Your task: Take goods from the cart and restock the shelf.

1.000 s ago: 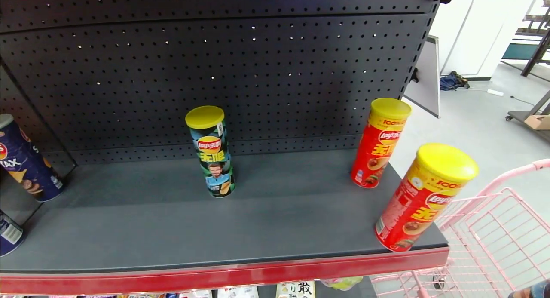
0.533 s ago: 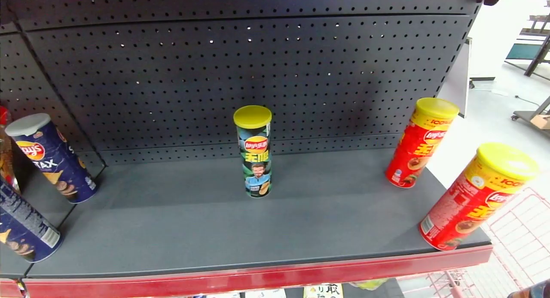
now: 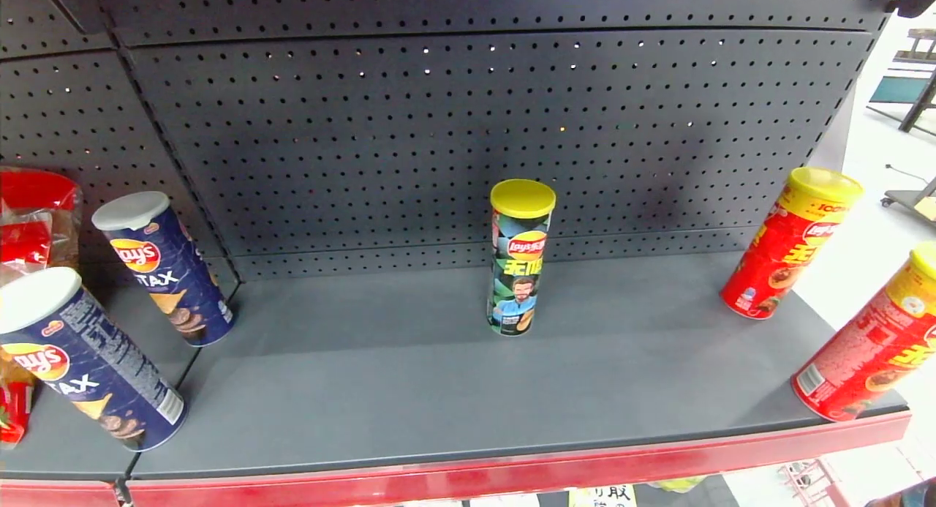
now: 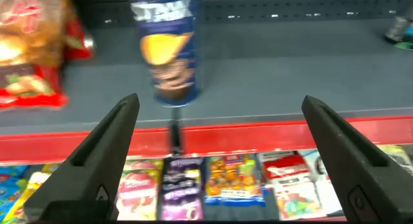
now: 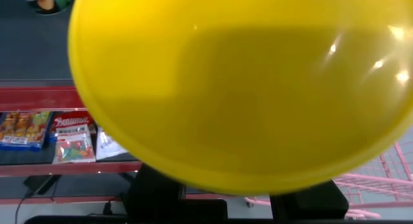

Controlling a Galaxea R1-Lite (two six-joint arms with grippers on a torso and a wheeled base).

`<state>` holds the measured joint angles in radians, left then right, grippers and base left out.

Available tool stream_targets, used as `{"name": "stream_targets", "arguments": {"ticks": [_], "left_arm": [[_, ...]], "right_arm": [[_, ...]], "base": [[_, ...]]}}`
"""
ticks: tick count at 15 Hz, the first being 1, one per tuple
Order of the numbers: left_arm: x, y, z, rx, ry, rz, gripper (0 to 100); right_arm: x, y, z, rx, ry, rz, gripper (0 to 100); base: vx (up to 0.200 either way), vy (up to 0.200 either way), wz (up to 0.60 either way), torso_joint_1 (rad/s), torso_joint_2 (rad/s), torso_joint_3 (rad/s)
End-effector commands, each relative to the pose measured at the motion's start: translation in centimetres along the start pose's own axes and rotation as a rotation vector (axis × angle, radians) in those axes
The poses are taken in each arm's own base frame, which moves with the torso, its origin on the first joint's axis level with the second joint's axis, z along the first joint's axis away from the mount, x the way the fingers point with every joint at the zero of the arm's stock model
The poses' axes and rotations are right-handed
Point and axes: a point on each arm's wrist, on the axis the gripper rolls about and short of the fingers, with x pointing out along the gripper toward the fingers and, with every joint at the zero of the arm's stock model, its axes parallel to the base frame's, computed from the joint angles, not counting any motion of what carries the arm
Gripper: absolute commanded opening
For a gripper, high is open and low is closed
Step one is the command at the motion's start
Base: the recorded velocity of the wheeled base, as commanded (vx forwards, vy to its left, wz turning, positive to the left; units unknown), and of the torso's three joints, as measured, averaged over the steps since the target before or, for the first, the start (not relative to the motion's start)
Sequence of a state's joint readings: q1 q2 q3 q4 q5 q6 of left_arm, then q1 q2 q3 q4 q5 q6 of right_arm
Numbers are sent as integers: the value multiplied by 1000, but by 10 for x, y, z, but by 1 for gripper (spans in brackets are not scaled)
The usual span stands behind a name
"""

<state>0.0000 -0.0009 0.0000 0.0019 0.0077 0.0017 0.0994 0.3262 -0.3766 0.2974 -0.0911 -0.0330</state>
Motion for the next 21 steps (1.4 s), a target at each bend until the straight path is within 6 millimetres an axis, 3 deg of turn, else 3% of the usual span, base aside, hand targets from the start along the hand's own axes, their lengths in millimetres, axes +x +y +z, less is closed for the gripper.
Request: {"name": "stream_targets", "arguments": {"ticks": [1,11,14,21], "left_arm": [[0,0,0,-2,0,0,100],[0,0,0,0,-1,2,100],[0,0,0,0,0,2,100],[1,0,1,0,8,0,100]], "right_arm": [[-1,0,-3,-1,-5,1,0],[0,0,-8,-26,-1,13,0],[0,0,-8,-27,-1,13,0],[-3,1,-18,-55,-26,44,0]], "base": [[0,0,0,0,0,0],[0,0,0,0,0,0],[-200,0,0,6,9,4],[0,0,0,0,0,0]]}}
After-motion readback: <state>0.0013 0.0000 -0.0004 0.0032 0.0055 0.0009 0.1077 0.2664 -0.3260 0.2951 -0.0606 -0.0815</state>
